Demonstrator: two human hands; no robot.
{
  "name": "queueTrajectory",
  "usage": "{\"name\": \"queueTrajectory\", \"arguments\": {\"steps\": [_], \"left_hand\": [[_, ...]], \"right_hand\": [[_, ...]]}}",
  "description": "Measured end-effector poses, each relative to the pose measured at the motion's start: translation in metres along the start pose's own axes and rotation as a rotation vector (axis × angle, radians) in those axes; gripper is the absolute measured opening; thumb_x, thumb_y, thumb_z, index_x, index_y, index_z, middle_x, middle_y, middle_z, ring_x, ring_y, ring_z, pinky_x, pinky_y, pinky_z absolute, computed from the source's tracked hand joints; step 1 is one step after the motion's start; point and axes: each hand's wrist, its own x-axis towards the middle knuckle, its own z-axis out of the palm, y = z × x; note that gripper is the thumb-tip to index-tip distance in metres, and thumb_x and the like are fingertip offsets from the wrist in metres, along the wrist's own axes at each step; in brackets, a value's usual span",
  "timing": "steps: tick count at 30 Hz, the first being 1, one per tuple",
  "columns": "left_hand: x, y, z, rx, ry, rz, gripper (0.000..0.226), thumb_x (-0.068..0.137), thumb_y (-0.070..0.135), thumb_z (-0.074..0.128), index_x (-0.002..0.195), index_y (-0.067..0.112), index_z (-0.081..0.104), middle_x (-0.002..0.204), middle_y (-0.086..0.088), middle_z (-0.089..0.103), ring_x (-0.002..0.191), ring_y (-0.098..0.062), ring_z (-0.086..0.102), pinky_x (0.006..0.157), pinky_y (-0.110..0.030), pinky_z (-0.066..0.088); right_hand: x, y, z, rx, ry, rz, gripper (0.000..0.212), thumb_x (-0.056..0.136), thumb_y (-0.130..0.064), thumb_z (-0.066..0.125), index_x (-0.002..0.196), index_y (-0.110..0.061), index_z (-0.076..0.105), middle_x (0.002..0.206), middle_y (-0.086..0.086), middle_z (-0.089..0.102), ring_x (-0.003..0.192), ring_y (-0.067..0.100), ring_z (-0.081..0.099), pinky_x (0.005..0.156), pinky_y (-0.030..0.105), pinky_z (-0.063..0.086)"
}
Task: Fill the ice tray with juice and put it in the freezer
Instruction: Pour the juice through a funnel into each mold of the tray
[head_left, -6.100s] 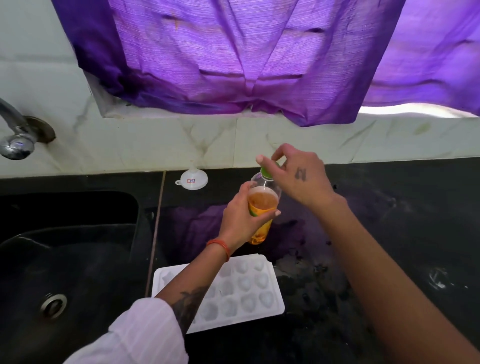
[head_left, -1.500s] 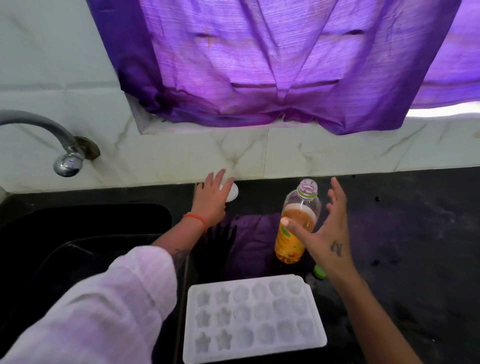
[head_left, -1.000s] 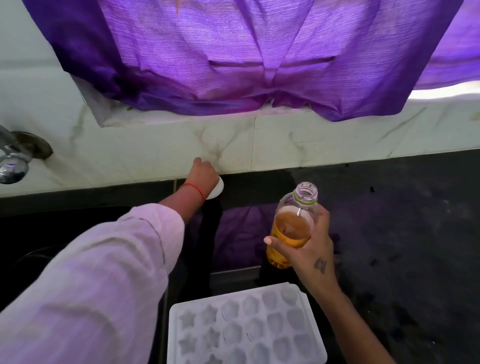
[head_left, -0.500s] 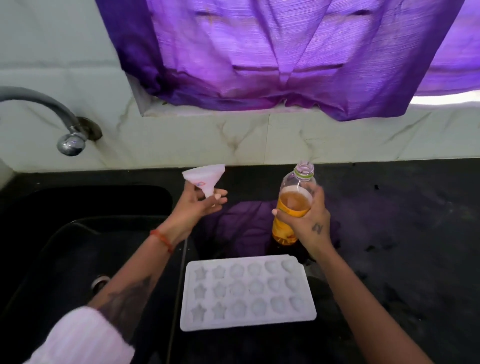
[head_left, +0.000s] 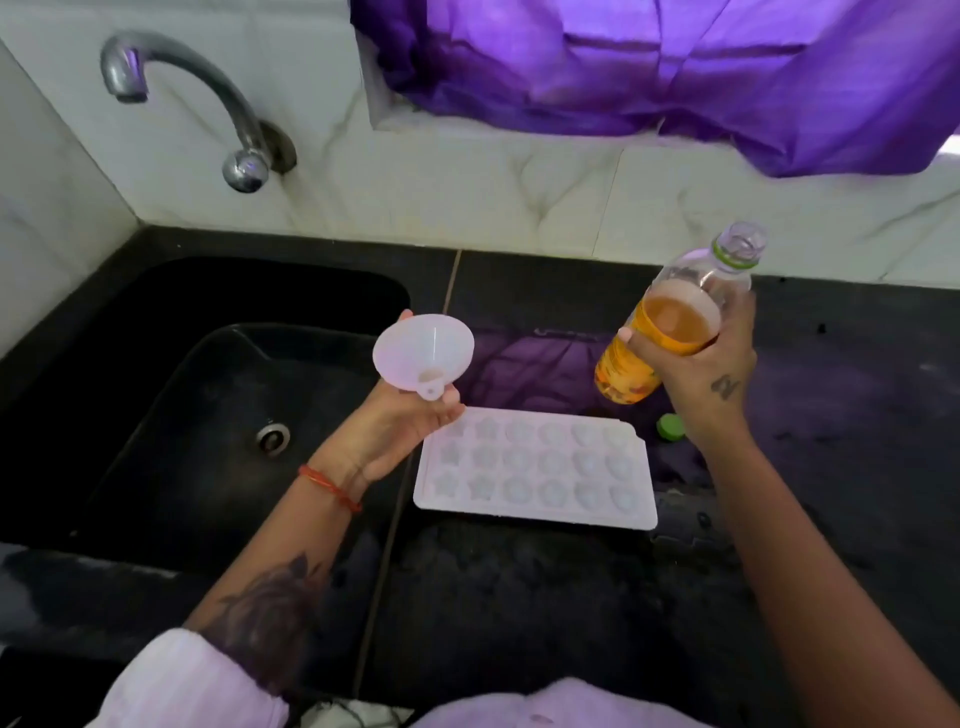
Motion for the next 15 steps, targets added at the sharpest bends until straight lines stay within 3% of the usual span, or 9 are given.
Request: {"name": "queueTrajectory", "arguments": {"steps": [3, 6, 10, 15], "left_hand": [[-0.007, 0.001, -0.005, -0.026, 0.012, -0.025, 0.131, 0.037, 0.035, 0.095, 0.145, 0.045, 0.019, 0.102, 0.0, 0.054, 0.079, -0.01, 0.05, 0.072, -0.028, 0.052], [-0.007, 0.002, -0.005, 0.025, 0.077, -0.006, 0.123, 0.041, 0.047, 0.092, 0.143, 0.04, 0.024, 0.109, 0.006, 0.054, 0.077, -0.004, 0.052, 0.066, -0.021, 0.05], [0.0, -0.005, -0.001, 0.18, 0.183, 0.04, 0.088, 0.067, 0.022, 0.077, 0.141, 0.023, 0.029, 0.115, 0.004, 0.056, 0.097, -0.004, 0.057, 0.076, -0.016, 0.05], [0.004, -0.015, -0.008, 0.358, 0.292, 0.109, 0.07, 0.066, 0.004, 0.079, 0.128, 0.01, 0.047, 0.116, -0.001, 0.061, 0.109, -0.014, 0.059, 0.081, -0.02, 0.053]], "right_hand": [[-0.008, -0.005, -0.004, 0.022, -0.017, -0.012, 0.08, 0.053, -0.041, 0.084, 0.12, -0.019, 0.046, 0.105, -0.013, 0.057, 0.092, 0.009, 0.059, 0.083, 0.038, 0.053], [-0.014, -0.009, -0.007, 0.034, -0.043, -0.026, 0.08, 0.054, -0.04, 0.084, 0.121, -0.017, 0.046, 0.1, -0.02, 0.056, 0.09, 0.005, 0.058, 0.082, 0.032, 0.054], [-0.022, -0.018, -0.007, 0.011, -0.127, -0.076, 0.082, 0.053, -0.039, 0.084, 0.123, -0.016, 0.046, 0.102, -0.014, 0.058, 0.088, 0.005, 0.059, 0.079, 0.026, 0.053], [-0.026, -0.031, -0.008, -0.101, -0.247, -0.208, 0.083, 0.056, -0.039, 0.086, 0.125, -0.015, 0.046, 0.1, -0.016, 0.055, 0.085, 0.0, 0.054, 0.072, 0.005, 0.043]]}}
